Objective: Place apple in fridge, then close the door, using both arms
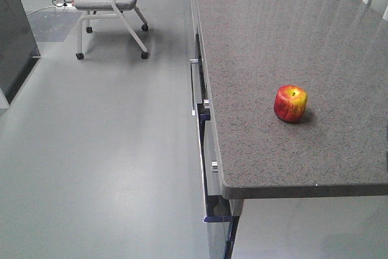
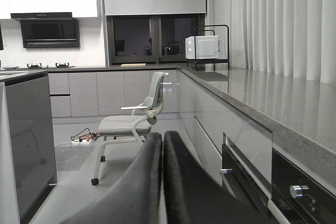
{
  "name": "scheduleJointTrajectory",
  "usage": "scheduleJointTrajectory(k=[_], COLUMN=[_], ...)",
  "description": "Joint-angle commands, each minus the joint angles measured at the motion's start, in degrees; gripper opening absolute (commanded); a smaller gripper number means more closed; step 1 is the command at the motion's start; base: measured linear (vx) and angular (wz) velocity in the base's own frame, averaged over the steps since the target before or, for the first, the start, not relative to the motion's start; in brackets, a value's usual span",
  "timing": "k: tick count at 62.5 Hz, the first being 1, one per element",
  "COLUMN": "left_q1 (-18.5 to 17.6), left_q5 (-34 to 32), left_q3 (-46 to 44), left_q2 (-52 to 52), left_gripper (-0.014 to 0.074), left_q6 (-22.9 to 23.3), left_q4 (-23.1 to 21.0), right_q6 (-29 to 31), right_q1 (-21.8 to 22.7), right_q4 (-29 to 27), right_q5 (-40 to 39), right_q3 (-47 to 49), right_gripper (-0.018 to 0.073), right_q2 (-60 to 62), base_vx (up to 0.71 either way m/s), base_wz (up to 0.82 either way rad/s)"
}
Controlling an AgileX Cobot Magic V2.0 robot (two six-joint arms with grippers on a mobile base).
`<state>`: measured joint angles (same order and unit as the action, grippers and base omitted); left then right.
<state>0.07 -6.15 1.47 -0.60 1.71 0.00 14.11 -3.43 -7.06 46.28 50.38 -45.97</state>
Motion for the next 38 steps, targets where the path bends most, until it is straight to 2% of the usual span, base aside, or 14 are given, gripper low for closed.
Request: scheduleJointTrajectory(k=[1, 9, 16, 38], left_q1=[0.0, 0.0, 0.0, 0.0], left_q5=[-4.2, -4.2, -4.2, -4.2], left_q3=[1.2, 1.2, 1.2, 1.2], left_q2=[-0.9, -0.9, -0.9, -0.9], left_gripper=[-0.0006, -0.0006, -0.0006, -0.0006], left_q6=[0.3, 0.3, 0.3, 0.3], left_q4=[0.0, 0.0, 0.0, 0.0], right_q6=[2.8, 3.8, 3.9, 6.0], right_q1=[-0.1, -0.1, -0.1, -0.1], right_q4=[-2.2, -2.5, -2.5, -2.5], right_q5=[-4.6, -7.5, -9.2, -9.9], right_q3=[2.1, 2.1, 3.6, 14.9], right_gripper=[0.0346, 0.0528, 0.0624, 0.0623], right_q2=[-4.8, -11.1, -16.5, -32.8], base_vx=[0.0, 0.0, 0.0, 0.0], base_wz=[0.0, 0.0, 0.0, 0.0])
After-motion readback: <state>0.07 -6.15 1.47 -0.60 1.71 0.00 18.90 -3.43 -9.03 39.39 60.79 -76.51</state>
